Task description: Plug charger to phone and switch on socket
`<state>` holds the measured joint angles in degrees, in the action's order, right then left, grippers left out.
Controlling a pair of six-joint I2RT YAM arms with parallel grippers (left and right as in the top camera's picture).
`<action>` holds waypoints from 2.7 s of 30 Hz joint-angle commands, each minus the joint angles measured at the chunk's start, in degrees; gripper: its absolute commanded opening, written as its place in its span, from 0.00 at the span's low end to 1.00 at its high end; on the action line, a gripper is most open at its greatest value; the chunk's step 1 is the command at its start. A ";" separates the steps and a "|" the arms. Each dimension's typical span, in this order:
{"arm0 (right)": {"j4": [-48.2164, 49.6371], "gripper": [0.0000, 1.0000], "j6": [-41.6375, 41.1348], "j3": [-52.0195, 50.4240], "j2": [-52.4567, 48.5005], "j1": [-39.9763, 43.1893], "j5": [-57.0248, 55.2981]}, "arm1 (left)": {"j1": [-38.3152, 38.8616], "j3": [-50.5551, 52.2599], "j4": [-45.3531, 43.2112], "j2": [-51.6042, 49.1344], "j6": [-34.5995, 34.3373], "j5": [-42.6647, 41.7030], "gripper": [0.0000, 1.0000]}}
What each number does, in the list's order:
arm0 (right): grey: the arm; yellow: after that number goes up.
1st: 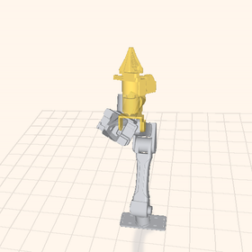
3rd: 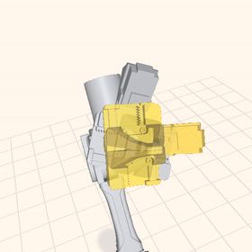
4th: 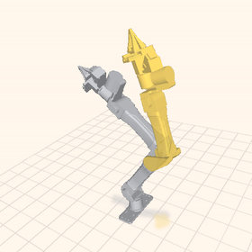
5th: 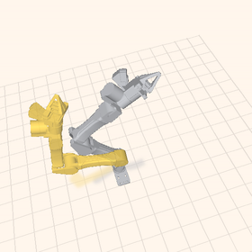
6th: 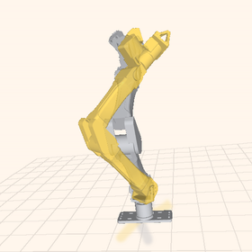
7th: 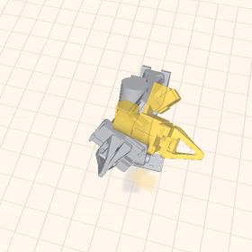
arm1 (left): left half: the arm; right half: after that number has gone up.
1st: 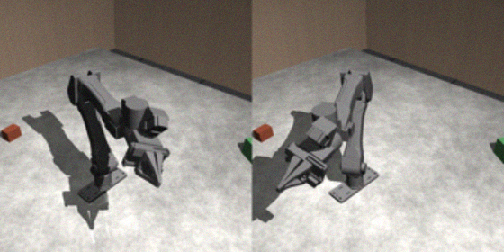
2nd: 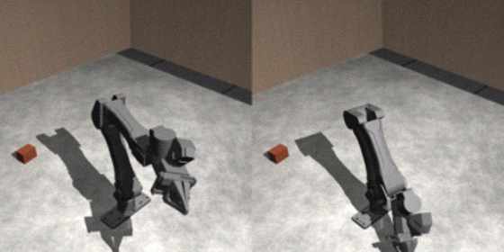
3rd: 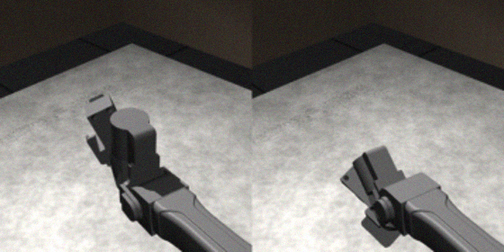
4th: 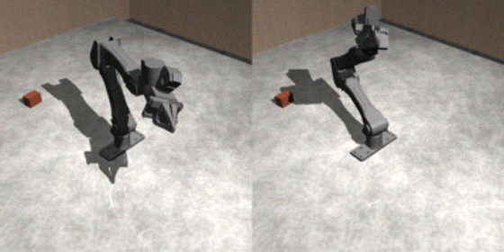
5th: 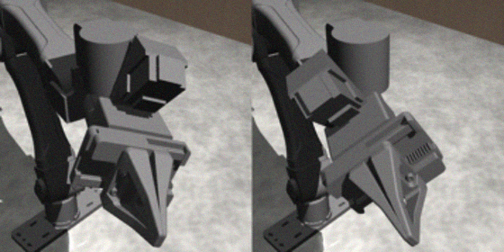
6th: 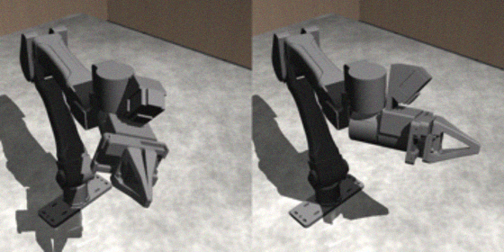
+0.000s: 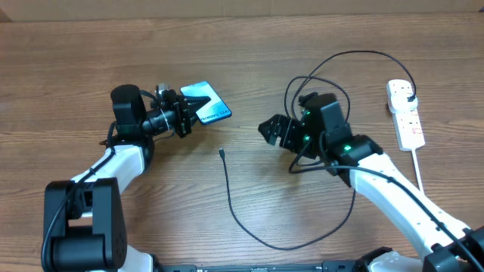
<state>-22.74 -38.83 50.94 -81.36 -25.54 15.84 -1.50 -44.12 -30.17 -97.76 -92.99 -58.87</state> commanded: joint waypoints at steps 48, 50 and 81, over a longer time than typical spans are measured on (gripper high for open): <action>23.39 0.66 19.65 0.07 -24.09 -28.52 -29.92 | 1.40 -19.96 -12.90 -19.89 -9.42 -13.16 0.04; 23.41 0.66 20.48 0.31 -24.65 -28.74 -29.92 | 1.42 -19.96 -12.90 -19.89 -9.42 -13.16 0.04; 12.87 0.04 20.59 11.02 -33.68 -29.35 -33.99 | 1.40 -19.96 -12.90 -19.89 -7.91 -15.12 0.04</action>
<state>-5.85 -16.58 60.25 -113.12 -56.99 -19.05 0.32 -62.89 -42.46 -117.69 -103.33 -72.47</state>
